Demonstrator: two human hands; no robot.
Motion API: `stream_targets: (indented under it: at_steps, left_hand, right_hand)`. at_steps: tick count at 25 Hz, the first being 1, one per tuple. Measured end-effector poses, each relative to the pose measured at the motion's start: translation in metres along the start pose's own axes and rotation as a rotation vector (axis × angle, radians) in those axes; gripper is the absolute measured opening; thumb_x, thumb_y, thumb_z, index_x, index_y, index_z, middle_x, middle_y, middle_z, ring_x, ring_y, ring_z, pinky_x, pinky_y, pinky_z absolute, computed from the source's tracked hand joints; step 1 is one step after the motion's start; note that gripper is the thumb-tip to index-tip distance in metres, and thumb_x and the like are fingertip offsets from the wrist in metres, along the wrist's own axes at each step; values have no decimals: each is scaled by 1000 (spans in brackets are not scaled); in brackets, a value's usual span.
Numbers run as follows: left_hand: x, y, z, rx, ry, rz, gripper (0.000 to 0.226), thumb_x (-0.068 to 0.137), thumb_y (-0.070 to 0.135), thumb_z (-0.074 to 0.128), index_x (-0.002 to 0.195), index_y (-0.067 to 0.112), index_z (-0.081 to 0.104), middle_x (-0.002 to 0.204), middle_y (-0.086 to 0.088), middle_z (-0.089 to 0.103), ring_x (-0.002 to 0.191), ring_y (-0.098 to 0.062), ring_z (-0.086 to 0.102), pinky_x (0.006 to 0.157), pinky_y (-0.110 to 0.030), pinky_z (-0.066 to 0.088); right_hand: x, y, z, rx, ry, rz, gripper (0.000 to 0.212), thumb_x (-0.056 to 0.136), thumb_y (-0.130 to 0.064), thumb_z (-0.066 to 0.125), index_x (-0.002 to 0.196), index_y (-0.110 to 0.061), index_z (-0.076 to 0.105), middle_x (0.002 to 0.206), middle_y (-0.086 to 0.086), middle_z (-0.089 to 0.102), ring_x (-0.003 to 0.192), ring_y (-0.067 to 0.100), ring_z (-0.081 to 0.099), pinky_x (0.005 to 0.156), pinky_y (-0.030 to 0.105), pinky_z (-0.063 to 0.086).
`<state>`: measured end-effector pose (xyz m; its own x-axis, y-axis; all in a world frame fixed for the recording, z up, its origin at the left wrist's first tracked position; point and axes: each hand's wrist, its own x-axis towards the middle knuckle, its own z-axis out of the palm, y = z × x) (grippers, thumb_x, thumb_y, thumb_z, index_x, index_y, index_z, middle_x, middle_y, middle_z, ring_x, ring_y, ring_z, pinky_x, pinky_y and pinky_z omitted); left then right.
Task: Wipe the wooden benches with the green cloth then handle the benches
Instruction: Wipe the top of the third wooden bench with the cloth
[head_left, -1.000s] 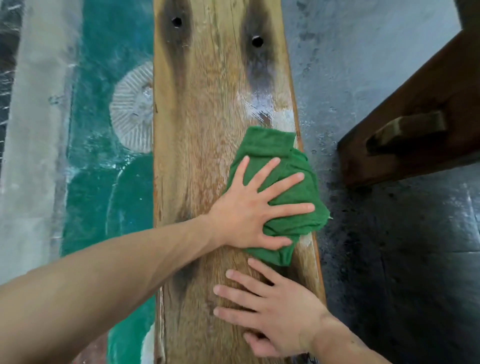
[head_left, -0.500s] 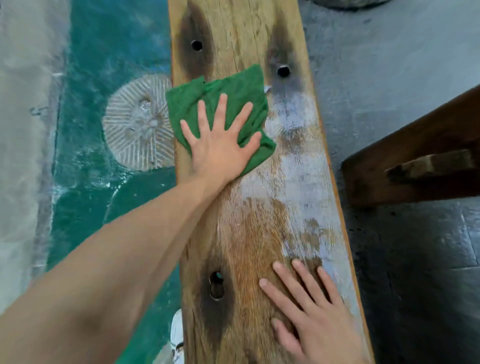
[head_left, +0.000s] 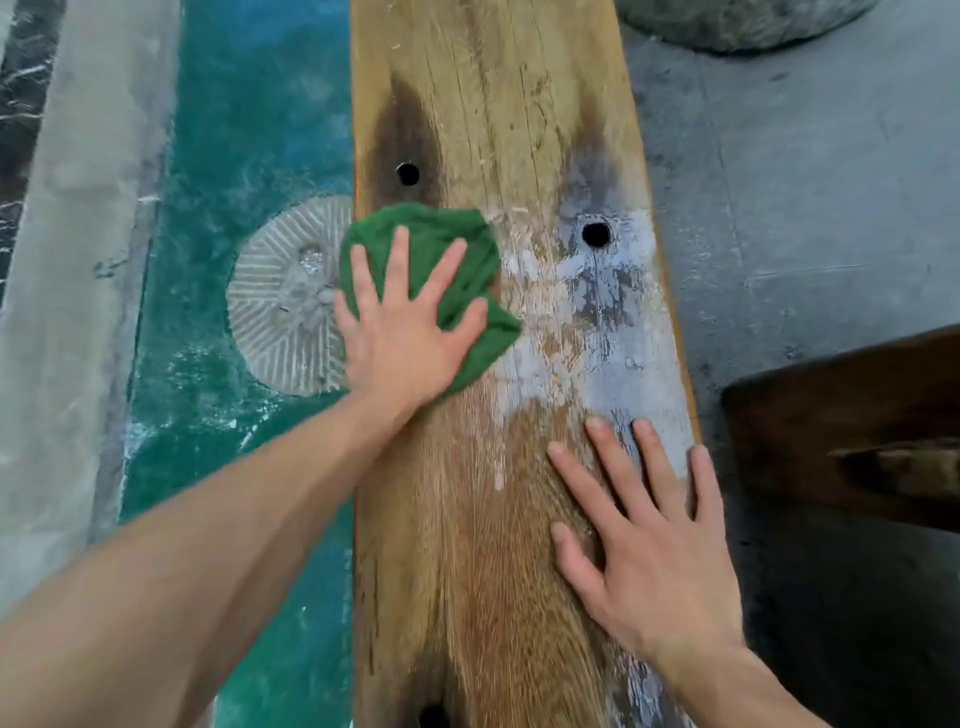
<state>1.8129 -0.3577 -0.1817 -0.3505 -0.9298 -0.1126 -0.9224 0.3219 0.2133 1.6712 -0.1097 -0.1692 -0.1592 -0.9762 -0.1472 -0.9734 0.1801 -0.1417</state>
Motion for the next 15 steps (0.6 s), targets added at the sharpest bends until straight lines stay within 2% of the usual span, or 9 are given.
stream_targets:
  at_steps: [2, 3, 4, 6, 8, 10, 11, 13, 15]
  left_hand:
    - [95, 12, -4, -40, 16, -143, 65, 96, 76, 25, 156, 57, 11, 172, 2, -5, 156, -38, -11, 120, -69, 2]
    - [114, 28, -2, -40, -5, -184, 65, 96, 75, 24, 157, 55, 10, 172, 1, -4, 156, -39, -10, 120, -69, 0]
    - [112, 44, 2, -14, -15, -139, 66, 97, 74, 22, 158, 54, 8, 172, 1, -5, 156, -39, -10, 120, -68, -1]
    - [46, 55, 3, 112, -65, 139, 65, 97, 72, 19, 157, 54, 4, 172, 3, -6, 156, -37, -4, 122, -65, 4]
    - [-47, 24, -2, 158, -134, 473, 65, 96, 70, 26, 157, 54, 10, 172, 3, 1, 150, -42, 24, 117, -64, 22]
    - [-90, -24, -15, 147, -149, 572, 65, 96, 70, 31, 157, 54, 18, 171, 0, 10, 126, -44, 50, 106, -63, 36]
    - [-74, -42, -18, 153, -145, 535, 63, 96, 72, 28, 156, 54, 18, 171, -1, 12, 119, -43, 54, 104, -62, 38]
    - [-2, -33, -19, 147, -50, 317, 63, 94, 78, 20, 154, 57, 13, 172, -1, 6, 129, -43, 46, 110, -64, 32]
    - [92, 20, -8, 43, -5, 44, 64, 93, 79, 20, 154, 59, 11, 172, 1, -3, 151, -42, 17, 120, -66, 11]
  right_hand:
    - [7, 2, 4, -12, 29, -22, 68, 91, -60, 40, 155, -40, 30, 165, -4, 25, 152, 30, 22, 117, 65, 20]
    - [8, 2, 6, -18, 45, -23, 69, 90, -60, 41, 155, -40, 31, 165, -4, 26, 152, 31, 23, 117, 65, 20]
    - [8, 2, 9, -21, 59, -25, 69, 89, -59, 42, 155, -39, 31, 165, -4, 27, 151, 31, 25, 117, 65, 21]
    - [5, 4, 8, -19, 77, -31, 70, 87, -58, 45, 154, -39, 35, 164, -3, 30, 150, 32, 29, 115, 67, 25]
    - [3, 4, 3, -6, 99, -27, 68, 86, -56, 49, 151, -37, 41, 162, -2, 33, 147, 33, 35, 111, 68, 29]
    - [4, 2, 4, -23, 129, -29, 68, 84, -55, 51, 149, -37, 44, 160, -1, 36, 146, 32, 38, 110, 68, 31]
    - [6, -1, 5, -21, 138, -35, 68, 83, -55, 53, 148, -37, 46, 159, -1, 38, 145, 31, 37, 111, 67, 31]
    - [8, 0, 5, -9, 145, -38, 69, 81, -55, 54, 147, -37, 47, 158, -1, 40, 146, 31, 36, 112, 67, 30]
    - [8, 1, 5, -14, 160, -35, 69, 80, -57, 54, 147, -38, 48, 158, -1, 41, 146, 31, 36, 112, 66, 31]
